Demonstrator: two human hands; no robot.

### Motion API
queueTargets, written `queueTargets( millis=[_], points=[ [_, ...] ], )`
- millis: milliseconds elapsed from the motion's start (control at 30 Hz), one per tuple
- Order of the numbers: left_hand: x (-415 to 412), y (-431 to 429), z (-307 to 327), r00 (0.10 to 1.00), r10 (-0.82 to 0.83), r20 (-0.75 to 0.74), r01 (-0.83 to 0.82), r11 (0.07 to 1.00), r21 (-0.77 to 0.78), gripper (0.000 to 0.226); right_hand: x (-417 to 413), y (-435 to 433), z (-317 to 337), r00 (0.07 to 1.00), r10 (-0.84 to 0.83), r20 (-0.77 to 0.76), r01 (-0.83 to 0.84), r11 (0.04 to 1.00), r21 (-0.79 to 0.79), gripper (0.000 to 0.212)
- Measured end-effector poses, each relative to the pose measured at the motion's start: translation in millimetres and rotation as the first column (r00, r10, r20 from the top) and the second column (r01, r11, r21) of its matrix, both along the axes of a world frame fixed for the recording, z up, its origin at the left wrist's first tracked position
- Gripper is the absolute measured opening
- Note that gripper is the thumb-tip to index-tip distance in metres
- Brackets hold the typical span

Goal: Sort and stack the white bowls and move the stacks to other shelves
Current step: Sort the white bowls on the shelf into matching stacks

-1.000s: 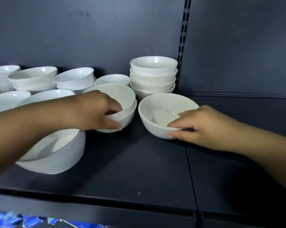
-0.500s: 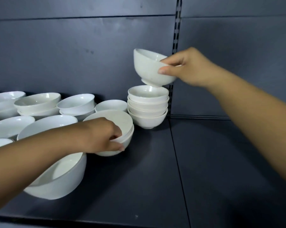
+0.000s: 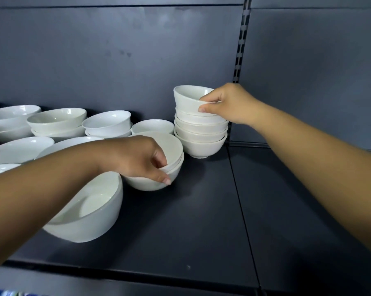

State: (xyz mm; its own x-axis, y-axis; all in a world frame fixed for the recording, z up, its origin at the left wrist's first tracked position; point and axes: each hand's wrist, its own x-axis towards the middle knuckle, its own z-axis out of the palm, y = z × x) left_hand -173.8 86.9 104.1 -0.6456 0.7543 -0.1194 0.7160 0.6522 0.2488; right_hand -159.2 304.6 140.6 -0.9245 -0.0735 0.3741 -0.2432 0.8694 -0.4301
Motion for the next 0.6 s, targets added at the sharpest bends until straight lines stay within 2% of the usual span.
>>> queueTargets(
  millis=[167,367,500,600],
  points=[
    [-7,-7,-1,0.994,-0.03,0.101,0.028,0.999,0.02,0.054,-4,4,-1,1.0,-0.009,-0.01,0.009,1.0,0.028,0.039],
    [-8,-8,0,0.988,-0.045,0.146,0.043,0.999,0.017,0.057,-3,0,8,0.992,0.03,0.122,-0.039,0.997,0.069,0.027],
    [-8,-9,-1,0.988,-0.059,0.142,0.057,0.998,0.017,0.059,-1,1,6,0.988,-0.03,0.151,-0.002,0.978,0.208,0.016],
    [-8,-10,-1,0.986,-0.068,0.153,0.067,0.998,0.013,0.056,1,2,-1,0.984,-0.083,0.156,0.041,0.966,0.256,0.041]
  ],
)
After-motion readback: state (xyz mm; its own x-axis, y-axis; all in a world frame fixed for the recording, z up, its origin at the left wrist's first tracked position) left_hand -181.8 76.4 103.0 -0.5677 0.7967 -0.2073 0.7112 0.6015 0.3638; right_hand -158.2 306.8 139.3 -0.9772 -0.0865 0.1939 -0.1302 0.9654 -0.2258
